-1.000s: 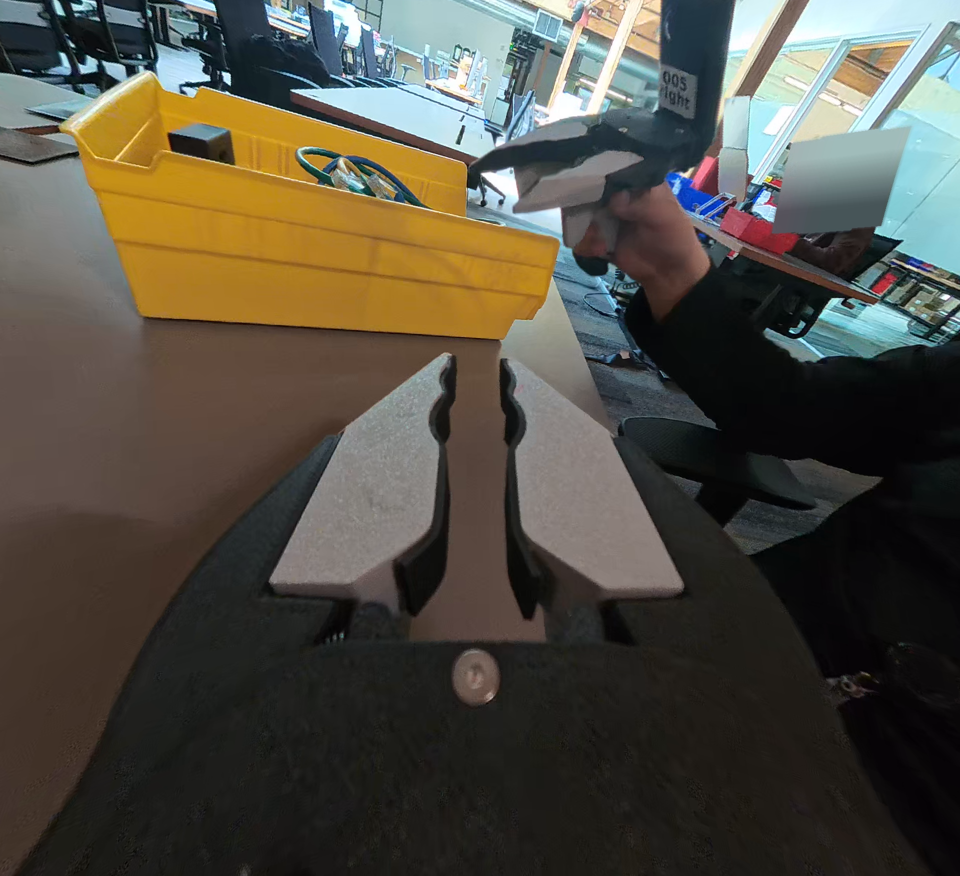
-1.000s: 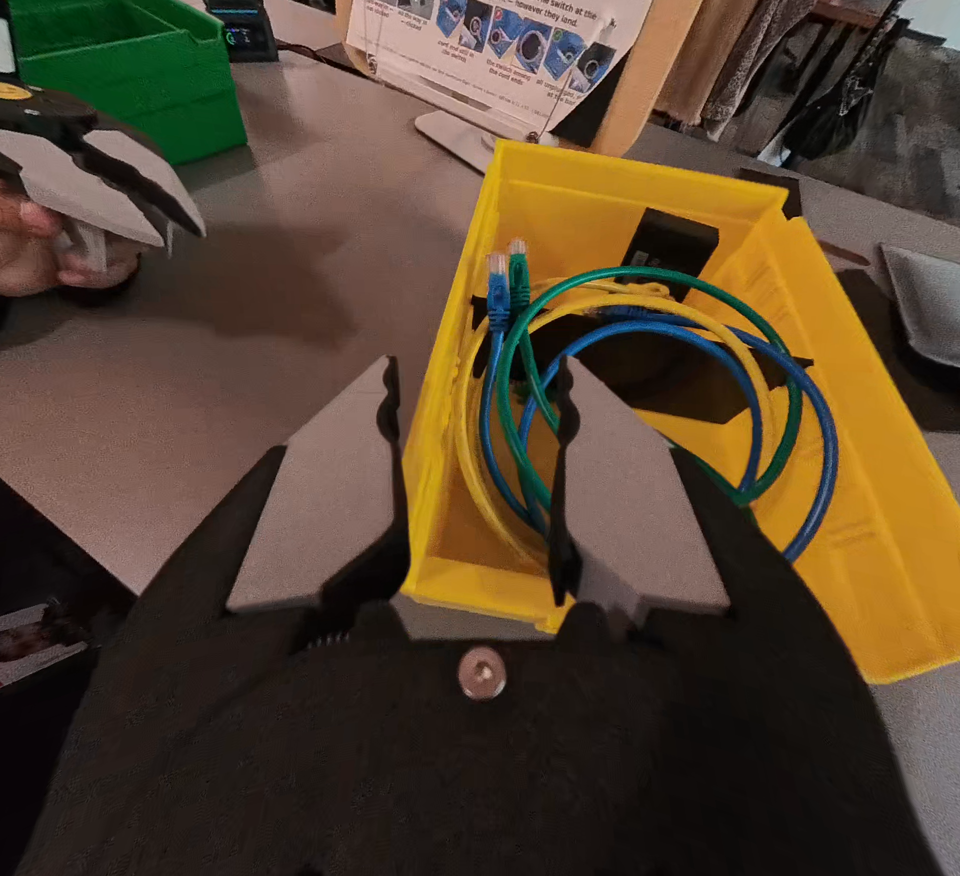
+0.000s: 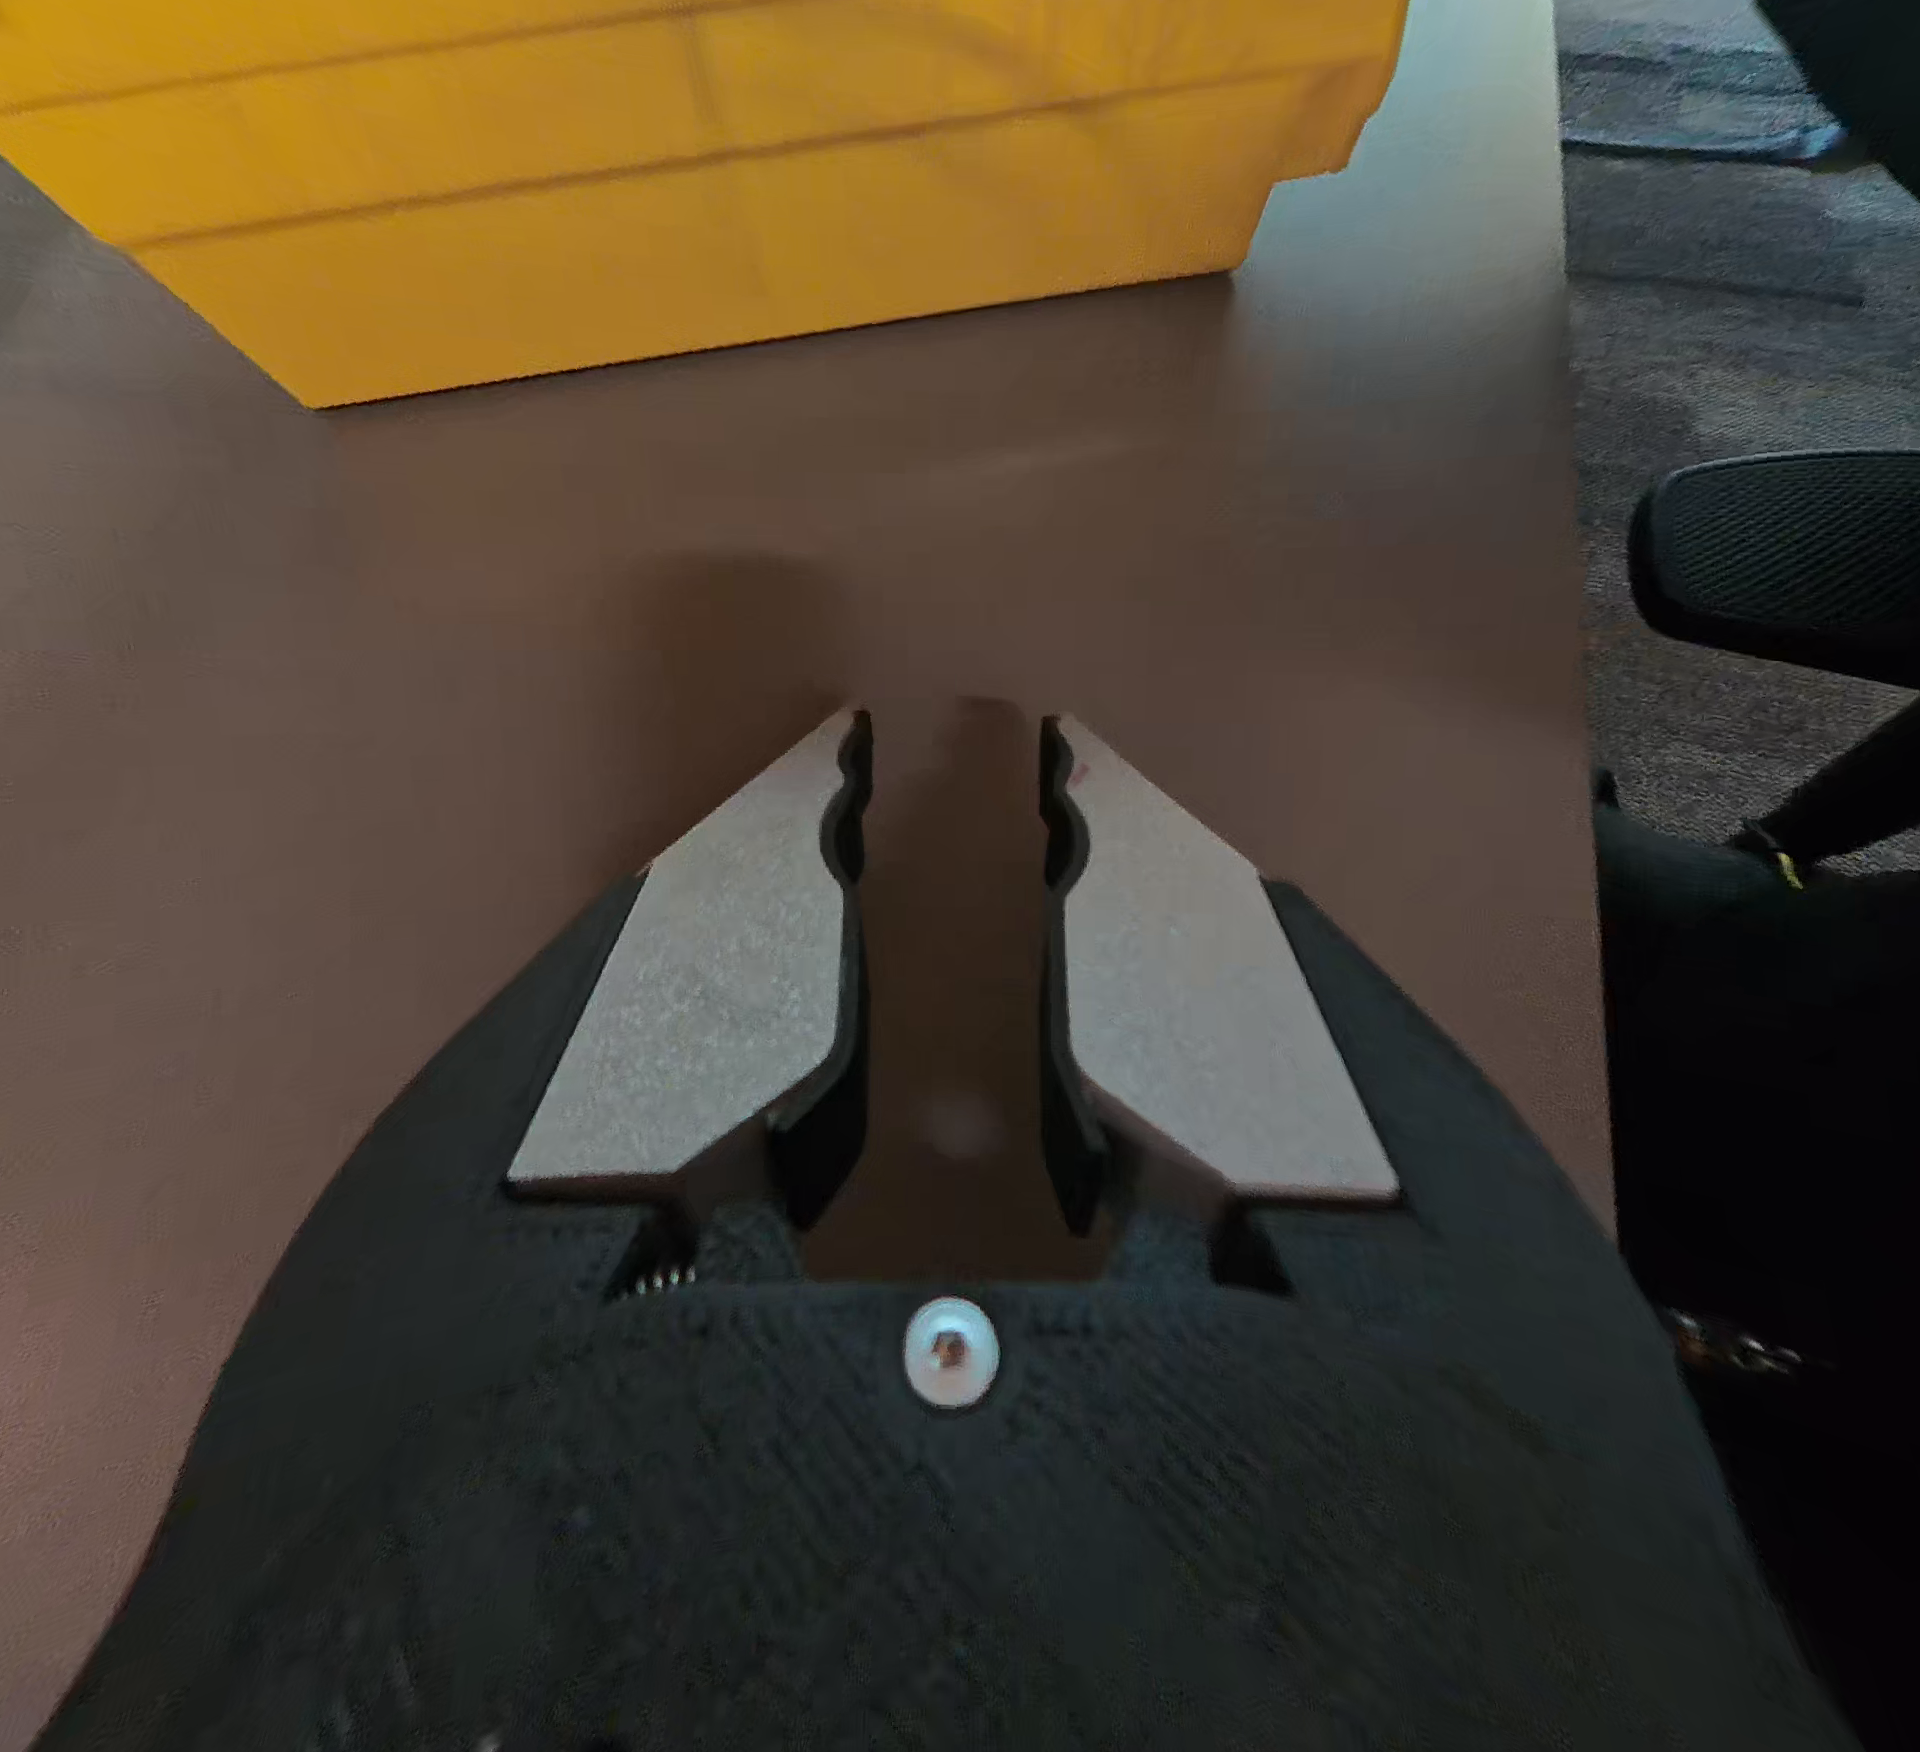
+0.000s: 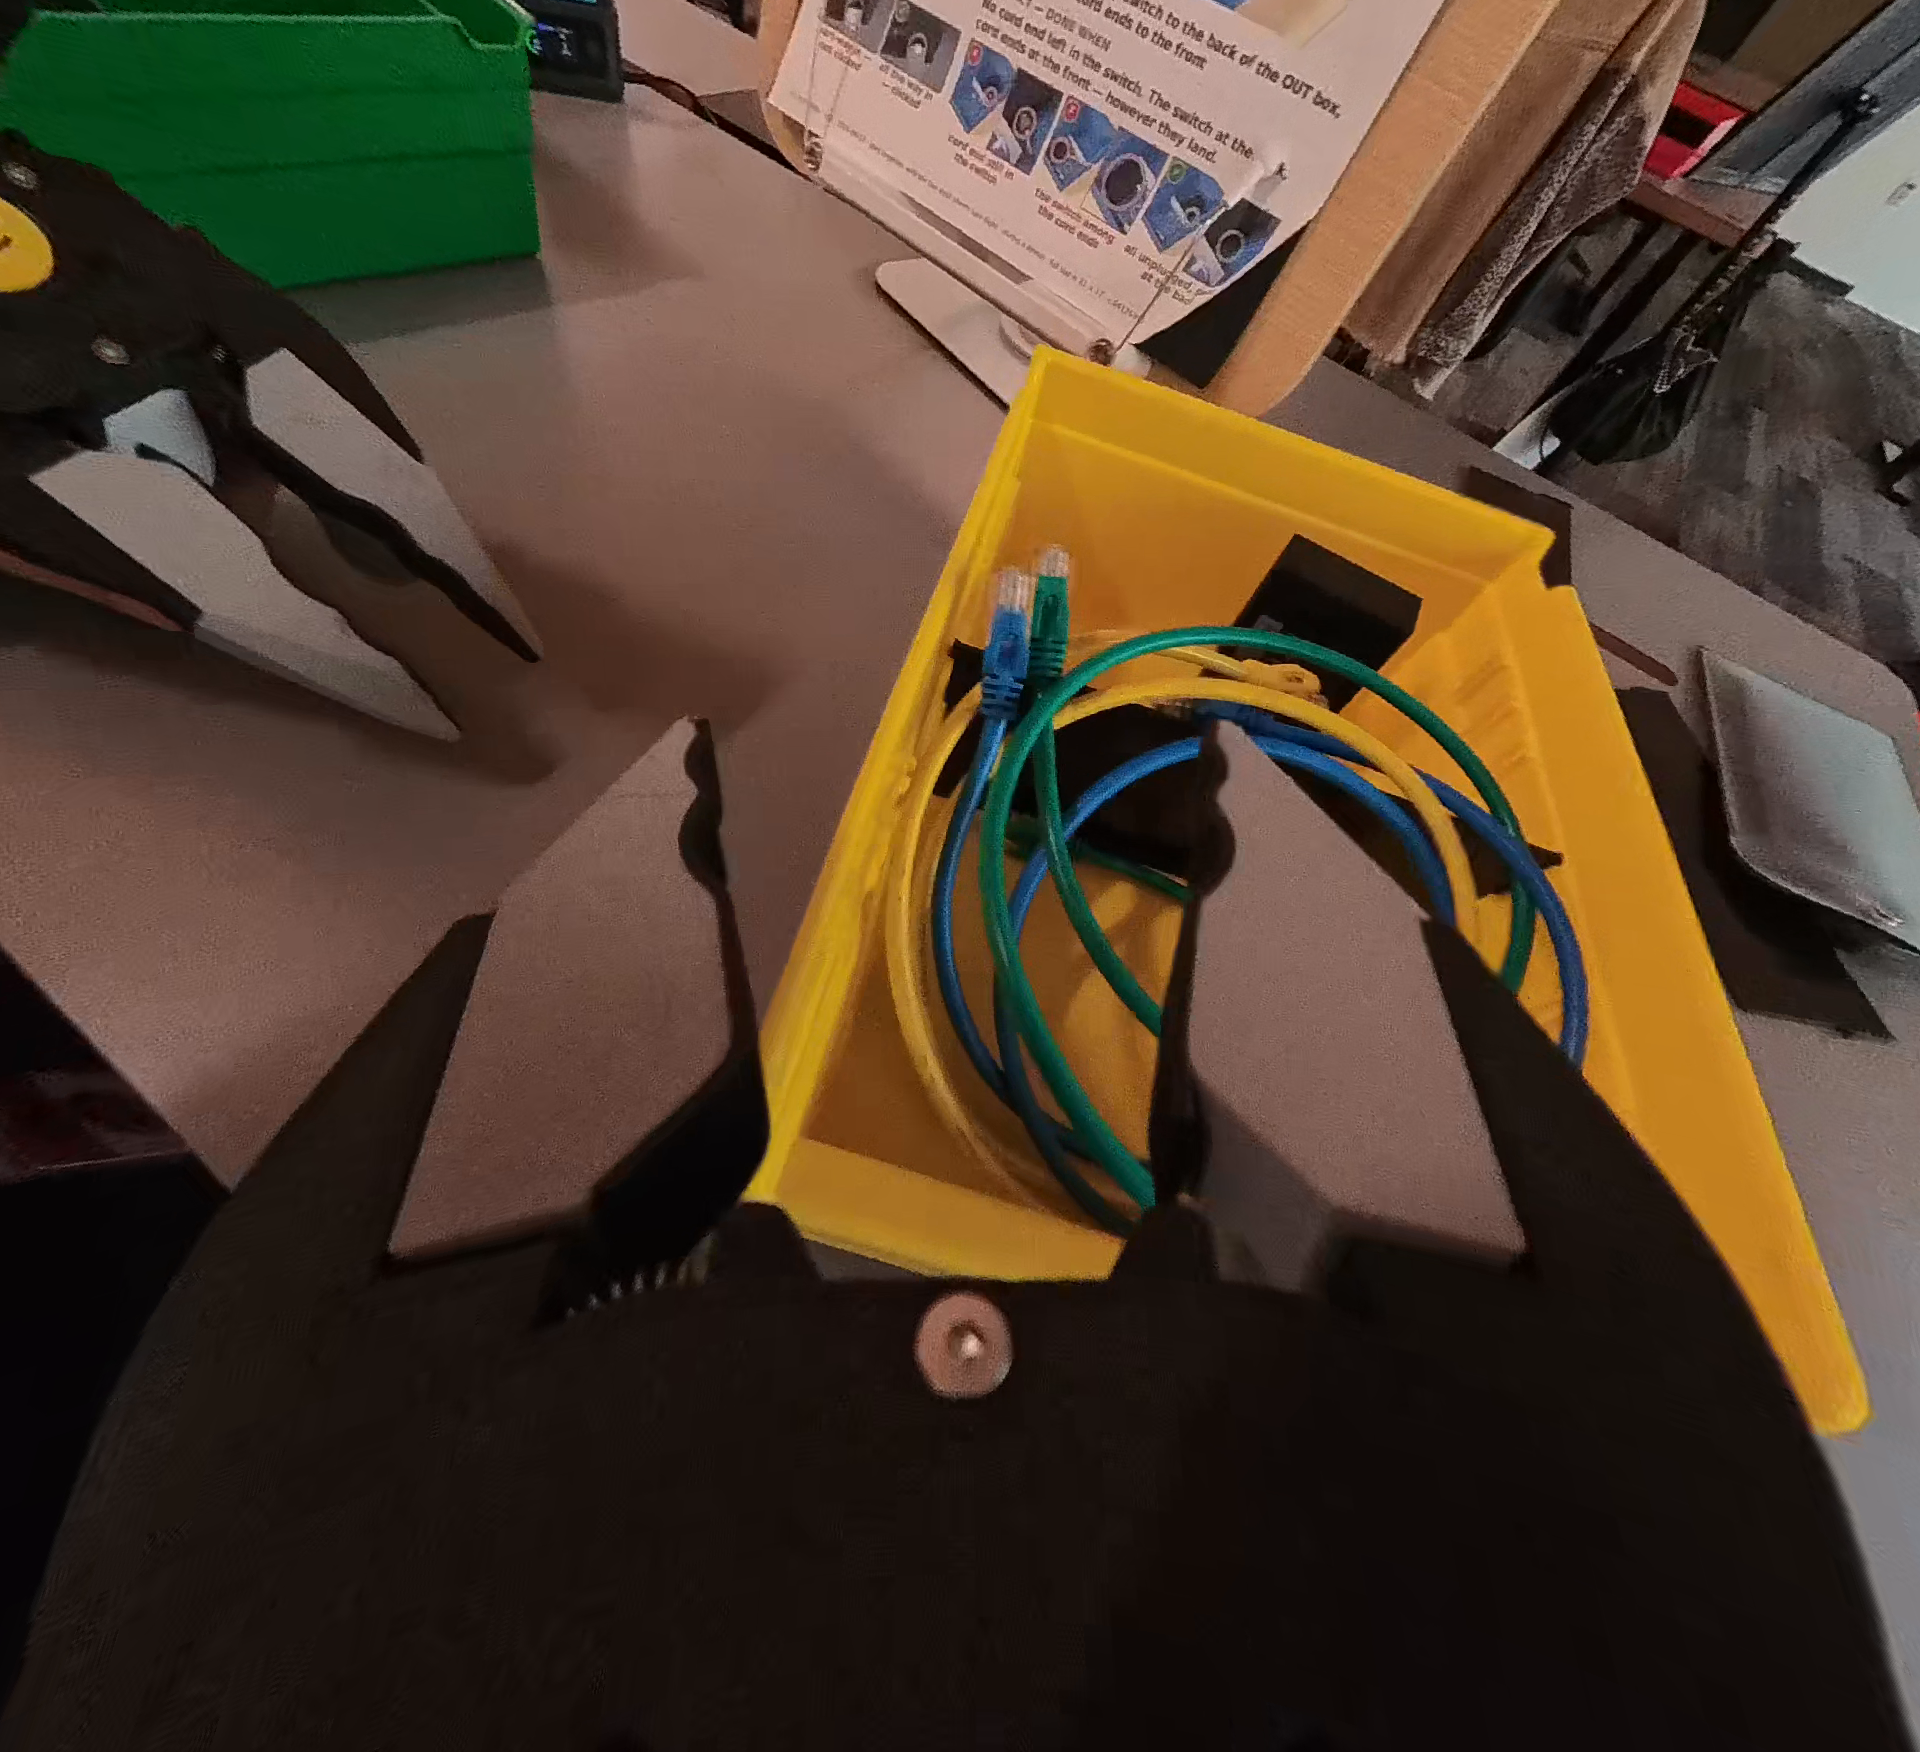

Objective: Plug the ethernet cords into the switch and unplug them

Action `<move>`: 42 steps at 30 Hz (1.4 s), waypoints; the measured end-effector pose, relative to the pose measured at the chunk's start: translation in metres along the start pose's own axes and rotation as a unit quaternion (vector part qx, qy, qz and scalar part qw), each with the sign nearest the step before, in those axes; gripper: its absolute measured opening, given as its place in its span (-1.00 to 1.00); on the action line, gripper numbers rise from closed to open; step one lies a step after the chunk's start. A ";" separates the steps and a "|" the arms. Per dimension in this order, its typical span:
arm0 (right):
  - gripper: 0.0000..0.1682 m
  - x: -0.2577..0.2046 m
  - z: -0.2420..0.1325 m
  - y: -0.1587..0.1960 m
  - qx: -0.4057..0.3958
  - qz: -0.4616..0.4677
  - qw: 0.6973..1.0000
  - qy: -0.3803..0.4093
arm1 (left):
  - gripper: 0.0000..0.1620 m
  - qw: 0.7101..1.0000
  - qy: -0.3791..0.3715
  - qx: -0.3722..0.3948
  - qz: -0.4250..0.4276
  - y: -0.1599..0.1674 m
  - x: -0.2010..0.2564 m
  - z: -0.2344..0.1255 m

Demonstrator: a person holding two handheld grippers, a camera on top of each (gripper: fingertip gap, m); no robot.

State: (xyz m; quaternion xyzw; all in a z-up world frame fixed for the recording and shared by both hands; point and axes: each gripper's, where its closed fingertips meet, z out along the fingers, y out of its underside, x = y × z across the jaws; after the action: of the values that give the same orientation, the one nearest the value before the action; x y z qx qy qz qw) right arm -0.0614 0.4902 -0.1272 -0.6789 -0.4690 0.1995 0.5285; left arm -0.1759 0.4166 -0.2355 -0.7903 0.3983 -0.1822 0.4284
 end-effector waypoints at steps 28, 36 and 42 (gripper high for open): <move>-0.32 -0.012 0.019 0.071 -0.088 0.040 0.989 0.109 | -0.09 0.919 -0.329 -0.009 -0.216 0.117 -0.042 -0.252; -0.84 -0.022 0.025 0.068 -0.116 -0.045 0.985 0.123 | -0.92 0.883 -0.434 -0.122 -0.130 0.142 -0.100 -0.252; -0.88 -0.044 0.037 0.055 -0.106 -0.028 0.986 0.125 | -0.95 0.907 -0.400 -0.053 -0.124 0.125 -0.095 -0.277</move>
State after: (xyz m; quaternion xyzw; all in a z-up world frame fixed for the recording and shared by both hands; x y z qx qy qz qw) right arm -0.0871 0.4722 -0.2001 -0.7373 -0.4369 0.0469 0.5132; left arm -0.4685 0.3042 -0.1762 -0.8617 0.1013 0.1187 0.4829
